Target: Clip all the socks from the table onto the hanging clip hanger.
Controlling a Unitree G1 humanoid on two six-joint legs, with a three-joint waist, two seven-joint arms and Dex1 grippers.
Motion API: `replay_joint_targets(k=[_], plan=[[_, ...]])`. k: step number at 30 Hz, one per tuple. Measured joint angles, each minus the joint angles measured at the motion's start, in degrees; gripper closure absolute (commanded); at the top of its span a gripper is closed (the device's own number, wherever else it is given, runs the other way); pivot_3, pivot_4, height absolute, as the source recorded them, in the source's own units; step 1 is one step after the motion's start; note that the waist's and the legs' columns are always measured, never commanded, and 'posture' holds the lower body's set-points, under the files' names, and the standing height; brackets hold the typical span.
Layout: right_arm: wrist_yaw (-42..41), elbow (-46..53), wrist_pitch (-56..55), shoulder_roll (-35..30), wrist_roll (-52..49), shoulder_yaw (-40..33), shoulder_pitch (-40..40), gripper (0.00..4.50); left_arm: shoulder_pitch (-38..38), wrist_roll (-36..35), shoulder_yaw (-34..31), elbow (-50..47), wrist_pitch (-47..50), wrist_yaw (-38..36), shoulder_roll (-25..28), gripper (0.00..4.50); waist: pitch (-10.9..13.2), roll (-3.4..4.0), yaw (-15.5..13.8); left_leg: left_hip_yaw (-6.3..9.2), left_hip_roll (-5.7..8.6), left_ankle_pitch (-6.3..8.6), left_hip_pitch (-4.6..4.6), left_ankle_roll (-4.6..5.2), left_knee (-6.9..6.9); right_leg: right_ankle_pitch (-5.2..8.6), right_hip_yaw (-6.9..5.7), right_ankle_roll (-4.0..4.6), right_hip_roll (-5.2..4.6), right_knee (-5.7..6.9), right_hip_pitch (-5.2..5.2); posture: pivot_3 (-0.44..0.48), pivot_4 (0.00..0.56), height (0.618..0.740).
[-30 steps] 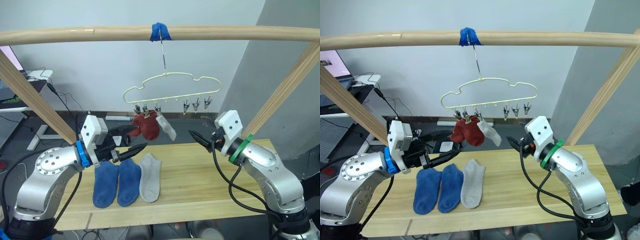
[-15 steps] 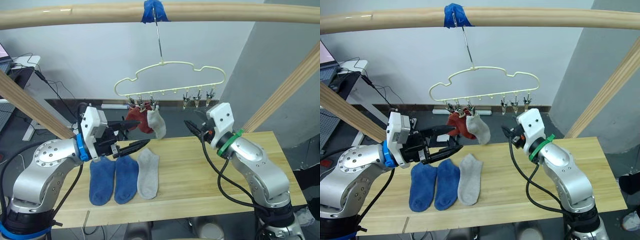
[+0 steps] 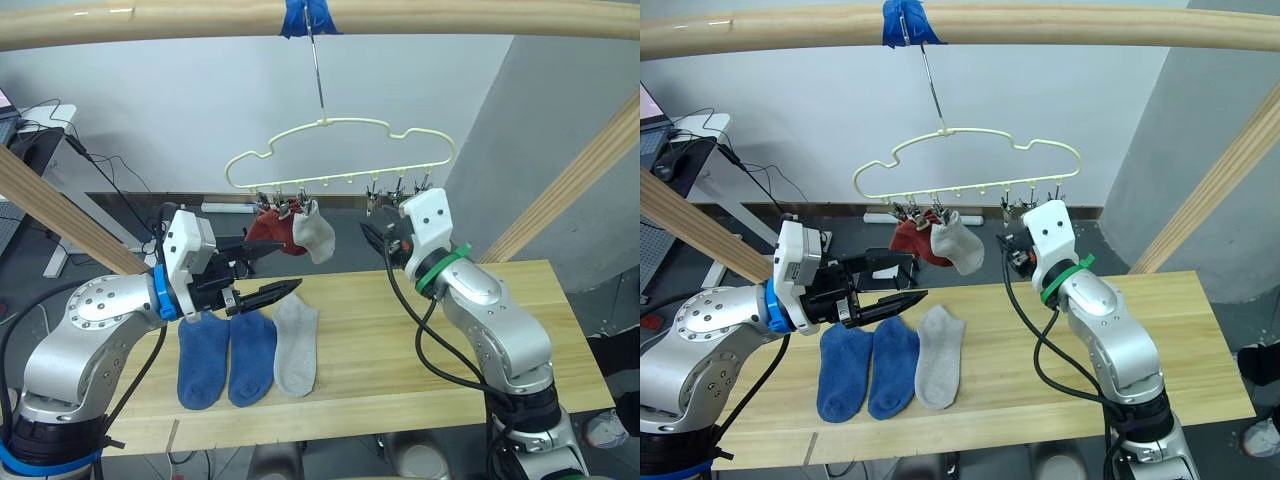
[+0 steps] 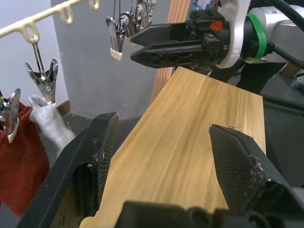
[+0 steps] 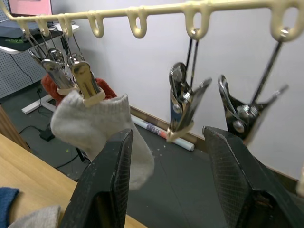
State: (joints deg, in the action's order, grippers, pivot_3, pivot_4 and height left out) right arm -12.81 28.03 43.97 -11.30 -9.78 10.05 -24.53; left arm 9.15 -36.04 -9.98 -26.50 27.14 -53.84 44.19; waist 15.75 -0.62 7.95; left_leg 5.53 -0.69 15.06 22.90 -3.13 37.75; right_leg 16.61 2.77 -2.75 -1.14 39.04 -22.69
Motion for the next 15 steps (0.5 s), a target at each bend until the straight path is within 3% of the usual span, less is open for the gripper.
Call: replay_joint_targets(k=[15], plan=[[-0.68, -4.91, -2.84, 2.97, 1.7, 0.44, -4.19, 2.06, 0.01, 0.0, 0.0, -0.01, 0.01, 0.75, -0.02, 1.12, 0.07, 0.0, -0.03, -0.05, -0.01, 0.0, 0.1, -0.01, -0.15, 0.0, 0.08, 0.0, -0.01, -0.01, -0.22, -0.16, 0.281, 0.74]])
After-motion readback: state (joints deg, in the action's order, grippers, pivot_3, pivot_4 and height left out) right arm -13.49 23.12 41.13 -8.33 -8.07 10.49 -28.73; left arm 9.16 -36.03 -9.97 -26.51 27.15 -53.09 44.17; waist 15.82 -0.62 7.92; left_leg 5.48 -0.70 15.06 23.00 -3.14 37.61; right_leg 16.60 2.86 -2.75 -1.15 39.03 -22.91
